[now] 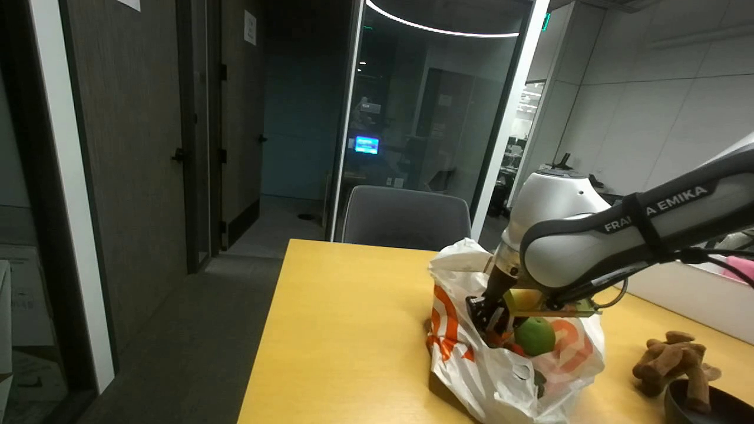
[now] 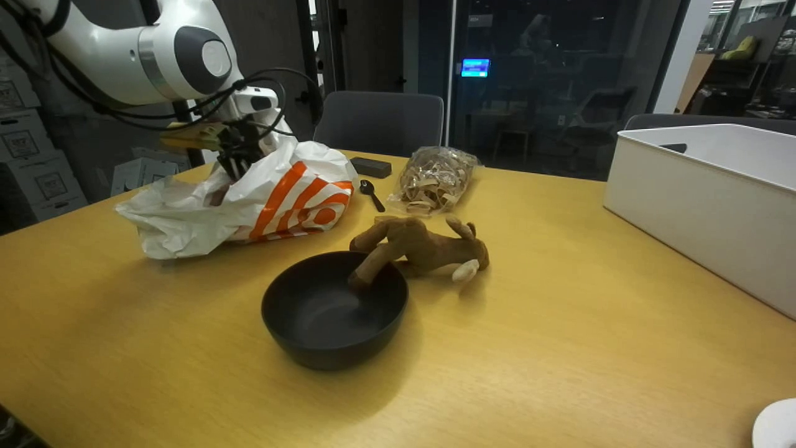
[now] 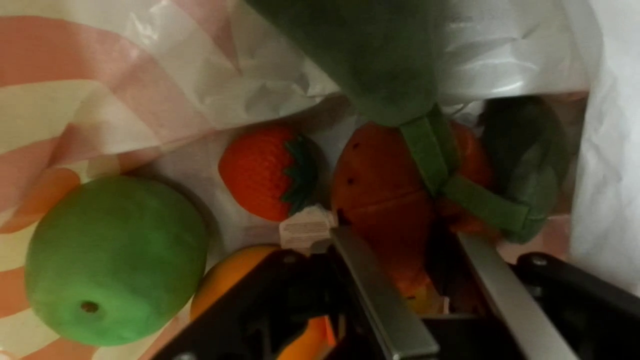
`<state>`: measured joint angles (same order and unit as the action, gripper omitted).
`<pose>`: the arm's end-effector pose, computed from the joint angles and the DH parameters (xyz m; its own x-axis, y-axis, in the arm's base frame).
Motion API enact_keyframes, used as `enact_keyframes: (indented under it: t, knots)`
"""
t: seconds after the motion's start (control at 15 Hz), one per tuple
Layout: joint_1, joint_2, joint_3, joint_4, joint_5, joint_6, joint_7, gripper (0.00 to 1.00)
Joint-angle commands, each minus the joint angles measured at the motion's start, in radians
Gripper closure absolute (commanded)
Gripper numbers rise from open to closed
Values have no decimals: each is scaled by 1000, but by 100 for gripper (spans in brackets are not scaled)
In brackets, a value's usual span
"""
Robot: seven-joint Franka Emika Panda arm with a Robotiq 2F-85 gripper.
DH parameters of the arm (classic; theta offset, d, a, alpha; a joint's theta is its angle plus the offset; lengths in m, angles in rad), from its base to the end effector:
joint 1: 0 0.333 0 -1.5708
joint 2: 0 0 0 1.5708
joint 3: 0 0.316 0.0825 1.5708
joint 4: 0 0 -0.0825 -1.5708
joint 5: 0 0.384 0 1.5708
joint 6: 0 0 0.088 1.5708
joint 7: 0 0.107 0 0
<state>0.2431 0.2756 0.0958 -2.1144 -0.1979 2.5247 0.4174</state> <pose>0.5556 0.1966 0.2968 0.9841 0.0727 0.1618 0.0659 -0.9967 0.0473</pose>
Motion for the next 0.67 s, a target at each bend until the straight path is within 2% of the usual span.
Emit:
enact_keyframes:
  t: [0.0,0.2,0.27,0.6]
  knots:
    - [-17,-15,8,19,63,-49,-73,91]
    - [-50,-44,29,19,155,-80,-181,96]
    - [-54,-55,27,17,167,-99,-204,94]
    - [-89,-139,20,10,203,-198,-329,94]
